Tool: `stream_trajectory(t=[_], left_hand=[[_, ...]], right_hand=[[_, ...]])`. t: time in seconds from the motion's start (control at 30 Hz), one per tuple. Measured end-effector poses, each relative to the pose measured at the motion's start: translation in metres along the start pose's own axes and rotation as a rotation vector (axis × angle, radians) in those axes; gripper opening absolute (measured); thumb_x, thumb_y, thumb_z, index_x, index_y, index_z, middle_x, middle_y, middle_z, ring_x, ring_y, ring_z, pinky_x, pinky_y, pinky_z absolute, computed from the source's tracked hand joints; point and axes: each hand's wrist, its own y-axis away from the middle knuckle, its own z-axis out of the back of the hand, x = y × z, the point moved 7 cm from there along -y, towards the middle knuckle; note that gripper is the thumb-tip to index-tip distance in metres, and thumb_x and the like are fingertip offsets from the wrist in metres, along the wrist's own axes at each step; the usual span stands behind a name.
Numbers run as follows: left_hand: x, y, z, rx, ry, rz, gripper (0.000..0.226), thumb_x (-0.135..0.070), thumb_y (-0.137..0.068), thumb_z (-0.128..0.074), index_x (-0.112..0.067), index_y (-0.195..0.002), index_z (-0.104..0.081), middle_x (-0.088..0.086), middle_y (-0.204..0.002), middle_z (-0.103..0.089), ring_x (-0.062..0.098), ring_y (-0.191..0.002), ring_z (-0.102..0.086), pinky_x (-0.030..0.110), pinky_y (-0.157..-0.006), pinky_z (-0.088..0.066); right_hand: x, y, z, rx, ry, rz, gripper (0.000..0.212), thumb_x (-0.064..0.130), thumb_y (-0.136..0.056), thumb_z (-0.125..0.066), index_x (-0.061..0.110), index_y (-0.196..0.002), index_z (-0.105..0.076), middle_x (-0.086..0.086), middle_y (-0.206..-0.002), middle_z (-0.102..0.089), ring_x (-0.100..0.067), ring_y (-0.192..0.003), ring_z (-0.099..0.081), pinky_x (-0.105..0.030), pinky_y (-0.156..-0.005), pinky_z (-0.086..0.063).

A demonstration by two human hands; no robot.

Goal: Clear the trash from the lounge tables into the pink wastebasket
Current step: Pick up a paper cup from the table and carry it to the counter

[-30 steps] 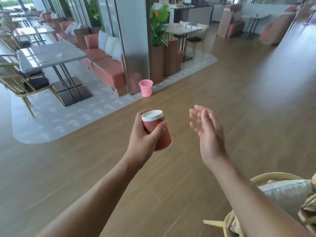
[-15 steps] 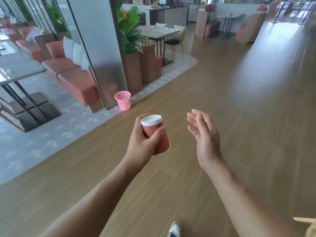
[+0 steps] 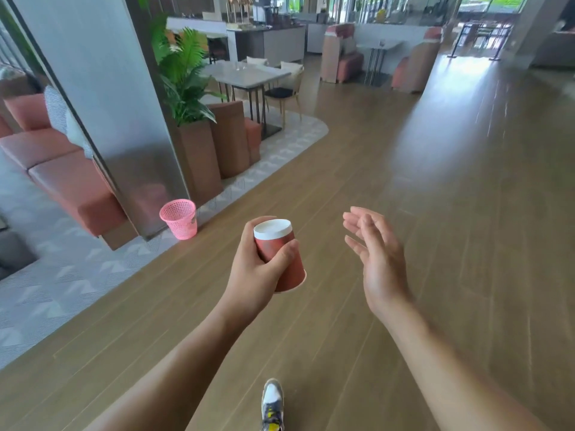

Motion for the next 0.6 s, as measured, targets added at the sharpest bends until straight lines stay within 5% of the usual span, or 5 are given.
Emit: stream_trajectory(t=[0.33,0.6], left_hand=[[0.065,-0.256,-0.046,0.108,0.034,0.05,0.045,-0.047,-0.077,-0.077,-0.042,-0.118,-0.058,-0.018,-0.103,-0.07,0.004,-0.093,-0.07,0.036,-0.082,-0.063],[0.082,-0.456,-0.087,0.185,-0.005,0.027,0.045,-0.041,-0.083,-0.076,-0.037,-0.123,-0.056,-0.021,-0.105,-0.068,0.003,-0.096,-0.07,0.027,-0.08,-0.06]], right_hand=[[-0.056,-0.244,-0.035,-0.076,0.04,0.015,0.033,0.048,-0.095,-0.054,0.029,-0.117,-0.07,0.002,-0.122,-0.075,-0.007,-0.12,-0.068,-0.042,-0.11,-0.053],[-0.099,-0.429,-0.047,-0.158,0.006,0.015,0.03,0.046,-0.095,-0.056,0.029,-0.115,-0.072,0.001,-0.121,-0.076,-0.011,-0.121,-0.069,-0.044,-0.108,-0.054]])
